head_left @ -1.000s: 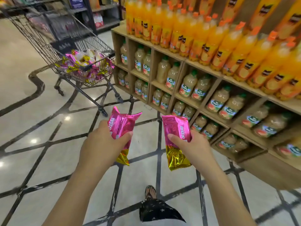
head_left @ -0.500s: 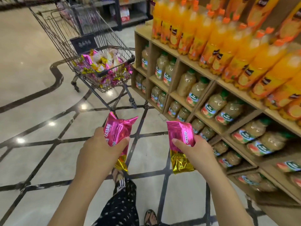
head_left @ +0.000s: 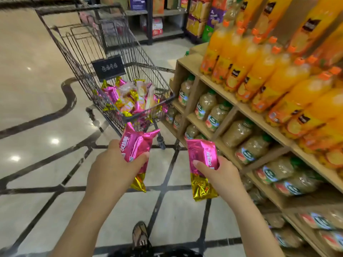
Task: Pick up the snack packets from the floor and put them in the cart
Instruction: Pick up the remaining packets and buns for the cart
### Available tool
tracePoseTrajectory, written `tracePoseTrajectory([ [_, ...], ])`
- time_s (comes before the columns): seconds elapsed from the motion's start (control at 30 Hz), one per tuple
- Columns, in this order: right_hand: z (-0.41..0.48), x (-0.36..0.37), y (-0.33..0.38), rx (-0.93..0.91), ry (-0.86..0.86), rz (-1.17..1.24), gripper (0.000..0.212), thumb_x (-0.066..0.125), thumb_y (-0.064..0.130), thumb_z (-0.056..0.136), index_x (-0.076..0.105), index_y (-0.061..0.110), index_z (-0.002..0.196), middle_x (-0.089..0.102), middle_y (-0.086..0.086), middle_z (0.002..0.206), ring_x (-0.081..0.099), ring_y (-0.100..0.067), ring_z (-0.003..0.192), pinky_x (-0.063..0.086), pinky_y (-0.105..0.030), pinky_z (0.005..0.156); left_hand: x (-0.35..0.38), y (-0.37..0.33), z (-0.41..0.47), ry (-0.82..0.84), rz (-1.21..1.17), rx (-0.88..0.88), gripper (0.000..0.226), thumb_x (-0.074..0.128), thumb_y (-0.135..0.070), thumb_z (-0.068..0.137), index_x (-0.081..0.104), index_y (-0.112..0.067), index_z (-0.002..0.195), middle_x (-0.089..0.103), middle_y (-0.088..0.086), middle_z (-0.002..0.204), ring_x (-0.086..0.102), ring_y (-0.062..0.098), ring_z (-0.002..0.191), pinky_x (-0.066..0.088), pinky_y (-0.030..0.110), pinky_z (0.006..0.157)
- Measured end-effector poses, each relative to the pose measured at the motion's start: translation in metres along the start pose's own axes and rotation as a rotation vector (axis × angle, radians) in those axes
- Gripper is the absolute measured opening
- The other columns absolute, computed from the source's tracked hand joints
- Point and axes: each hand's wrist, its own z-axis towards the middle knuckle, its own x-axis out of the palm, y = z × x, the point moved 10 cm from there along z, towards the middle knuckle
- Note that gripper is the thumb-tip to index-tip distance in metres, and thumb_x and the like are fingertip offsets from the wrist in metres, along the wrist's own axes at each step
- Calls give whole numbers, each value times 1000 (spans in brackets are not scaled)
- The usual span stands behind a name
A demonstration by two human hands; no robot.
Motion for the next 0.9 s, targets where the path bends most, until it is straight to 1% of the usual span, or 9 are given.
tracePoseTrajectory([
  [0.07,25,20,22,-21,32,11,27,74,46,80,57,26,77,62,6,72,59,-14,69,43,-27,58,-9,2,34,-31,9,-10,44,68,-59,75,57,-23,100,64,-3,82,62,23,78,51,35,68],
  [0.17,56,54,40,-9,165,17,29,73,46,81,54,25,72,56,7,66,53,-10,60,35,-23,52,-7,8,80,-10,13,-50,44,69,-57,75,58,-21,96,63,-1,80,60,20,74,48,33,64],
  [0.3,110,74,47,74,238,79,26,72,45,82,65,20,83,64,4,73,61,-13,65,46,-24,57,8,5,144,38,-17,-82,41,69,-57,76,59,-22,95,64,-4,79,59,13,71,46,30,61],
  [0.47,217,73,83,62,231,97,27,73,43,82,70,16,84,65,3,71,59,-12,63,45,-22,58,24,-25,230,4,-27,-99,31,70,-53,80,49,-31,84,58,-9,77,55,14,70,46,33,64],
  [0.57,291,74,119,23,230,134,24,74,47,79,69,24,82,70,3,76,65,-16,73,52,-33,72,33,-46,287,-4,5,-129,41,70,-55,79,54,-23,100,55,-11,76,53,18,72,42,32,63],
  [0.67,351,72,156,-3,251,171,20,74,45,80,67,27,84,70,5,80,65,-15,76,50,-30,69,35,-66,343,4,76,-175,63,68,-62,77,55,-16,118,64,1,89,59,27,85,45,34,66],
  [0.77,405,77,184,-23,297,142,21,74,45,80,68,26,86,69,5,81,65,-15,78,47,-26,67,27,-80,389,-49,28,-224,58,69,-61,76,57,-18,112,64,1,87,61,30,88,51,39,75],
  [0.83,437,84,203,-36,331,116,25,73,47,80,70,24,88,68,4,80,63,-16,77,45,-27,67,20,-82,411,-97,-11,-256,46,72,-56,77,58,-21,104,61,-4,82,60,29,86,50,38,74],
  [0.9,462,94,221,-40,356,134,26,73,45,81,72,23,93,69,2,82,63,-17,79,45,-27,69,15,-78,426,-117,-7,-287,44,72,-54,77,57,-22,102,61,-4,81,60,29,83,49,37,71],
])
